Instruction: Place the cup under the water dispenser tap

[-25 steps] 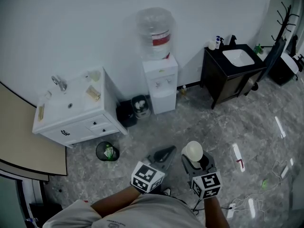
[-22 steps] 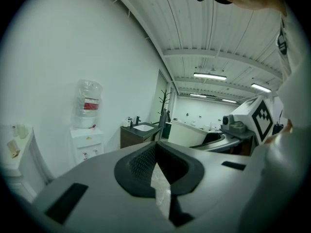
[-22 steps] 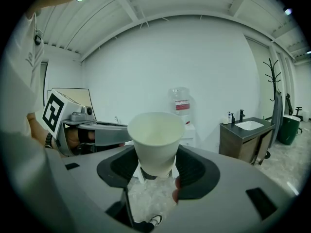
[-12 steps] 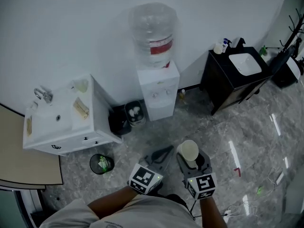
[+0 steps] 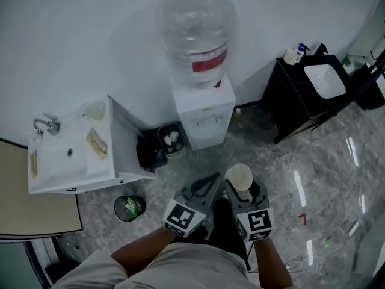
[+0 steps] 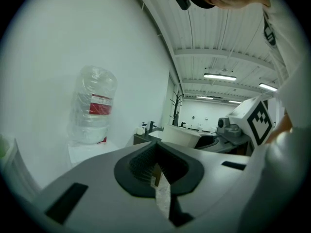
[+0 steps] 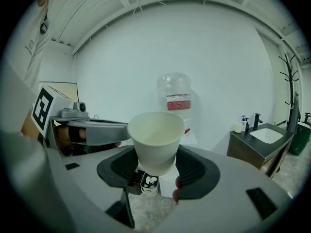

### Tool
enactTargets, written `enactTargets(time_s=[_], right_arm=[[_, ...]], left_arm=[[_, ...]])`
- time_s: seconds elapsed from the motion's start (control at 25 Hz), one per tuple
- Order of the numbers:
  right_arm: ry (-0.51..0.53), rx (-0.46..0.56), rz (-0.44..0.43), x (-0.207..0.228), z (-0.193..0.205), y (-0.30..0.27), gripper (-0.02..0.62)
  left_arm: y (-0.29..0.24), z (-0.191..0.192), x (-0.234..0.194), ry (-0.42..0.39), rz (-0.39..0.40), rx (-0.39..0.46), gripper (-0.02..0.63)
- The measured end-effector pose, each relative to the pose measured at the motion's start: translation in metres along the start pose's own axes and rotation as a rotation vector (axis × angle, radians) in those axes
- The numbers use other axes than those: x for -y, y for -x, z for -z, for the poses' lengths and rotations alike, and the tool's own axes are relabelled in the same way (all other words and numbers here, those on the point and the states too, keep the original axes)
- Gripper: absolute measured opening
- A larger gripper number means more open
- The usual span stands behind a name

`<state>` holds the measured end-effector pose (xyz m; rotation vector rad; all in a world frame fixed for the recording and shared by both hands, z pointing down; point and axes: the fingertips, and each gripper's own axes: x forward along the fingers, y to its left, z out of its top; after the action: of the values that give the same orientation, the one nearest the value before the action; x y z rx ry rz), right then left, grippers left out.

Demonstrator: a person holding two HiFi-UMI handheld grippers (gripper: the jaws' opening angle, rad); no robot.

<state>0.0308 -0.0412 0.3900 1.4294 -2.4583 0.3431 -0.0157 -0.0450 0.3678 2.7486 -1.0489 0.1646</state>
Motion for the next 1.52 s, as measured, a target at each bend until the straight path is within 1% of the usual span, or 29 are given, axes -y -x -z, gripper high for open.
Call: enactTargets(time_s=[0.12,0.24,0.36,0.48,0.6,0.72,0.84,0.96,1.08,1.28,1.4,1.52], right_arm=[[0.009,-0.033,-0.030,0.024,0.005,-0.038,0.245],[0.032,-0.029,-0.058,0.053,0.004,-0.078,0.245],[0.049,-0.038,-0.100,0.082,0.012,-0.120,0.245],[0.071,-0.063,-0.129,0.107,0.032,-0.158,0.245],[0.078,-0.088,-0.144,0.123,0.062,-0.194,0.245],[0.085,-0.112,-0.139,0.135,0.100,-0.230,0.245],[0.091,-0.142,-0.117,0.139,0.145,-0.263,0.245],[0.105,-0.150,-0.099,0.147,0.193,-0.299,0.245],[0.129,-0.177,-0.080,0.157,0.250,-0.332,0.245],[0.129,-0.241,-0.079,0.167,0.336,-0.387,0.245],[0.166,-0.260,-0.105,0.167,0.368,-0.422,0.245],[0.188,-0.255,-0.111,0.170,0.385,-0.450,0.245]], left_arm=[[-0.033,0.000,-0.027,0.004,-0.028,0.013,0.005],[-0.069,-0.004,-0.050,0.005,-0.049,0.029,0.005],[-0.106,-0.008,-0.074,0.007,-0.071,0.035,0.005],[-0.136,-0.007,-0.096,0.026,-0.103,0.038,0.005],[-0.158,0.009,-0.116,0.057,-0.123,0.018,0.005],[-0.179,0.032,-0.133,0.092,-0.123,0.004,0.005],[-0.190,0.066,-0.146,0.124,-0.100,-0.028,0.005],[-0.201,0.110,-0.157,0.122,-0.074,-0.064,0.005],[-0.211,0.152,-0.164,0.122,-0.054,-0.092,0.005],[-0.219,0.211,-0.184,0.129,-0.049,-0.152,0.005],[-0.222,0.235,-0.197,0.134,-0.061,-0.174,0.005],[-0.225,0.251,-0.205,0.130,-0.063,-0.189,0.005]])
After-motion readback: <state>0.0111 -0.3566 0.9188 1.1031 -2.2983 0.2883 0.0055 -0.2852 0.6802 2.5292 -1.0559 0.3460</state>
